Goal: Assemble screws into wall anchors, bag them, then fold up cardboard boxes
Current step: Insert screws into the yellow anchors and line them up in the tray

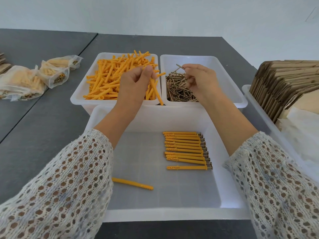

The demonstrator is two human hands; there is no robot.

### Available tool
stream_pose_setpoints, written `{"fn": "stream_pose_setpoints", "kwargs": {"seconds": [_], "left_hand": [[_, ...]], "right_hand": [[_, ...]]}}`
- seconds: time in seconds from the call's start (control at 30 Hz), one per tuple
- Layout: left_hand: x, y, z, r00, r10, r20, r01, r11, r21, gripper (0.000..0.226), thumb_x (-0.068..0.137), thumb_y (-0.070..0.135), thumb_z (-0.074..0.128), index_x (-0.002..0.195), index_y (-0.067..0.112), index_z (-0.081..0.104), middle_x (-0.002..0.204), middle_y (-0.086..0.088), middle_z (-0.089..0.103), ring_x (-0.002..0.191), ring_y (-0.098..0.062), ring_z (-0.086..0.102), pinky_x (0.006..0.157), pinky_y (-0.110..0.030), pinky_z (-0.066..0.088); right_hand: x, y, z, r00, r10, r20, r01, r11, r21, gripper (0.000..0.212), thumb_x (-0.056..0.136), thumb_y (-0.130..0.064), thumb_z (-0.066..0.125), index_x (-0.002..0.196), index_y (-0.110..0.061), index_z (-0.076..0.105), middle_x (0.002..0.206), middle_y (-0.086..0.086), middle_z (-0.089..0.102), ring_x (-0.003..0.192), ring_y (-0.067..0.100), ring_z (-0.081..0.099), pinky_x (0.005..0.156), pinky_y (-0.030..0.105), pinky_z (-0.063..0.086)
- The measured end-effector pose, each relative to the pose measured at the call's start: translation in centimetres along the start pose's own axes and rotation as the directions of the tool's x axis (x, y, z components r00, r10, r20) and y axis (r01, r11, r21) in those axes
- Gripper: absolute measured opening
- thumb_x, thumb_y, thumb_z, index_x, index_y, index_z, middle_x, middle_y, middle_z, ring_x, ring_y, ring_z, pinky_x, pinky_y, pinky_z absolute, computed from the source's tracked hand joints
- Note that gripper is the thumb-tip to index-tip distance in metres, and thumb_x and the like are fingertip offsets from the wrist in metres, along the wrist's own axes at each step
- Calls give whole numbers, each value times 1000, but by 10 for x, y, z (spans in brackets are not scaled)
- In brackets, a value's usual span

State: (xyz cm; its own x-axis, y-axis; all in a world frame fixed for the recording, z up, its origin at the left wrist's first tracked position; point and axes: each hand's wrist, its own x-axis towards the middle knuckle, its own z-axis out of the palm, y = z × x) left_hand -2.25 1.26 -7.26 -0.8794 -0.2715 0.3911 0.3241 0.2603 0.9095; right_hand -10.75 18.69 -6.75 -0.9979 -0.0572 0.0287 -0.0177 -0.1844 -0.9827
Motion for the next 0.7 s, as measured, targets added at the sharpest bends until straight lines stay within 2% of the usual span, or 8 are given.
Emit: {"fn": "stream_pose_setpoints", "kwargs": {"seconds": [0.13,0.2,0.27,0.3,0.37,0.43,0.53,0.7], "left_hand": [[1,-1,3,991,-40,131,28,995,93,49,108,30,39,66,15,59,54,0,44,47,-4,39,54,-13,38],[1,-4,5,982,-27,187,-11,980,199,51,108,31,37,64,15,56,57,-7,48,51,-6,43,63,-22,46],[0,-7,6,974,0,229,-70,952,298,51,108,32,38,64,13,55,63,-18,51,57,-11,44,71,-32,44],[-2,-8,6,970,13,242,-96,937,335,50,107,32,39,65,12,55,63,-16,51,57,-10,43,66,-30,40],[-4,-9,7,960,37,278,-148,908,392,47,106,31,44,67,9,57,56,1,47,54,-5,41,57,-25,31],[-5,-10,8,946,49,321,-198,870,451,44,104,28,48,70,4,59,55,6,45,56,-6,43,59,-31,33],[-6,-10,8,936,63,346,-232,851,471,43,103,27,51,71,1,59,60,-2,52,62,-18,48,62,-38,40],[-6,-10,8,937,78,342,-236,860,452,42,102,28,53,68,4,57,62,-12,54,64,-26,51,64,-43,42]], "right_hand": [[0,2,0,985,105,140,-116,991,72,12,90,0,61,82,-8,65,53,-2,44,46,10,37,44,22,37],[0,3,3,978,97,186,-115,989,89,13,89,1,61,80,-8,63,53,-1,43,47,10,37,45,22,37],[-2,2,6,969,85,230,-117,985,130,12,89,4,60,83,-4,67,56,1,44,48,10,38,48,21,39],[-3,2,8,966,83,246,-125,978,164,13,89,5,59,84,-3,69,58,2,45,49,10,38,49,21,41],[-3,1,9,961,75,266,-139,962,233,13,92,2,58,86,-1,69,63,2,48,50,8,41,52,20,44],[-3,0,10,959,65,276,-143,952,272,19,98,-7,55,85,-1,67,66,3,50,51,7,41,53,20,45],[-3,1,11,971,51,234,-110,963,247,34,105,-19,45,79,-4,62,60,2,51,48,9,40,50,21,44],[-6,3,12,975,-15,221,-9,994,105,36,106,-20,42,79,-4,61,59,3,50,45,10,39,48,23,42]]}}
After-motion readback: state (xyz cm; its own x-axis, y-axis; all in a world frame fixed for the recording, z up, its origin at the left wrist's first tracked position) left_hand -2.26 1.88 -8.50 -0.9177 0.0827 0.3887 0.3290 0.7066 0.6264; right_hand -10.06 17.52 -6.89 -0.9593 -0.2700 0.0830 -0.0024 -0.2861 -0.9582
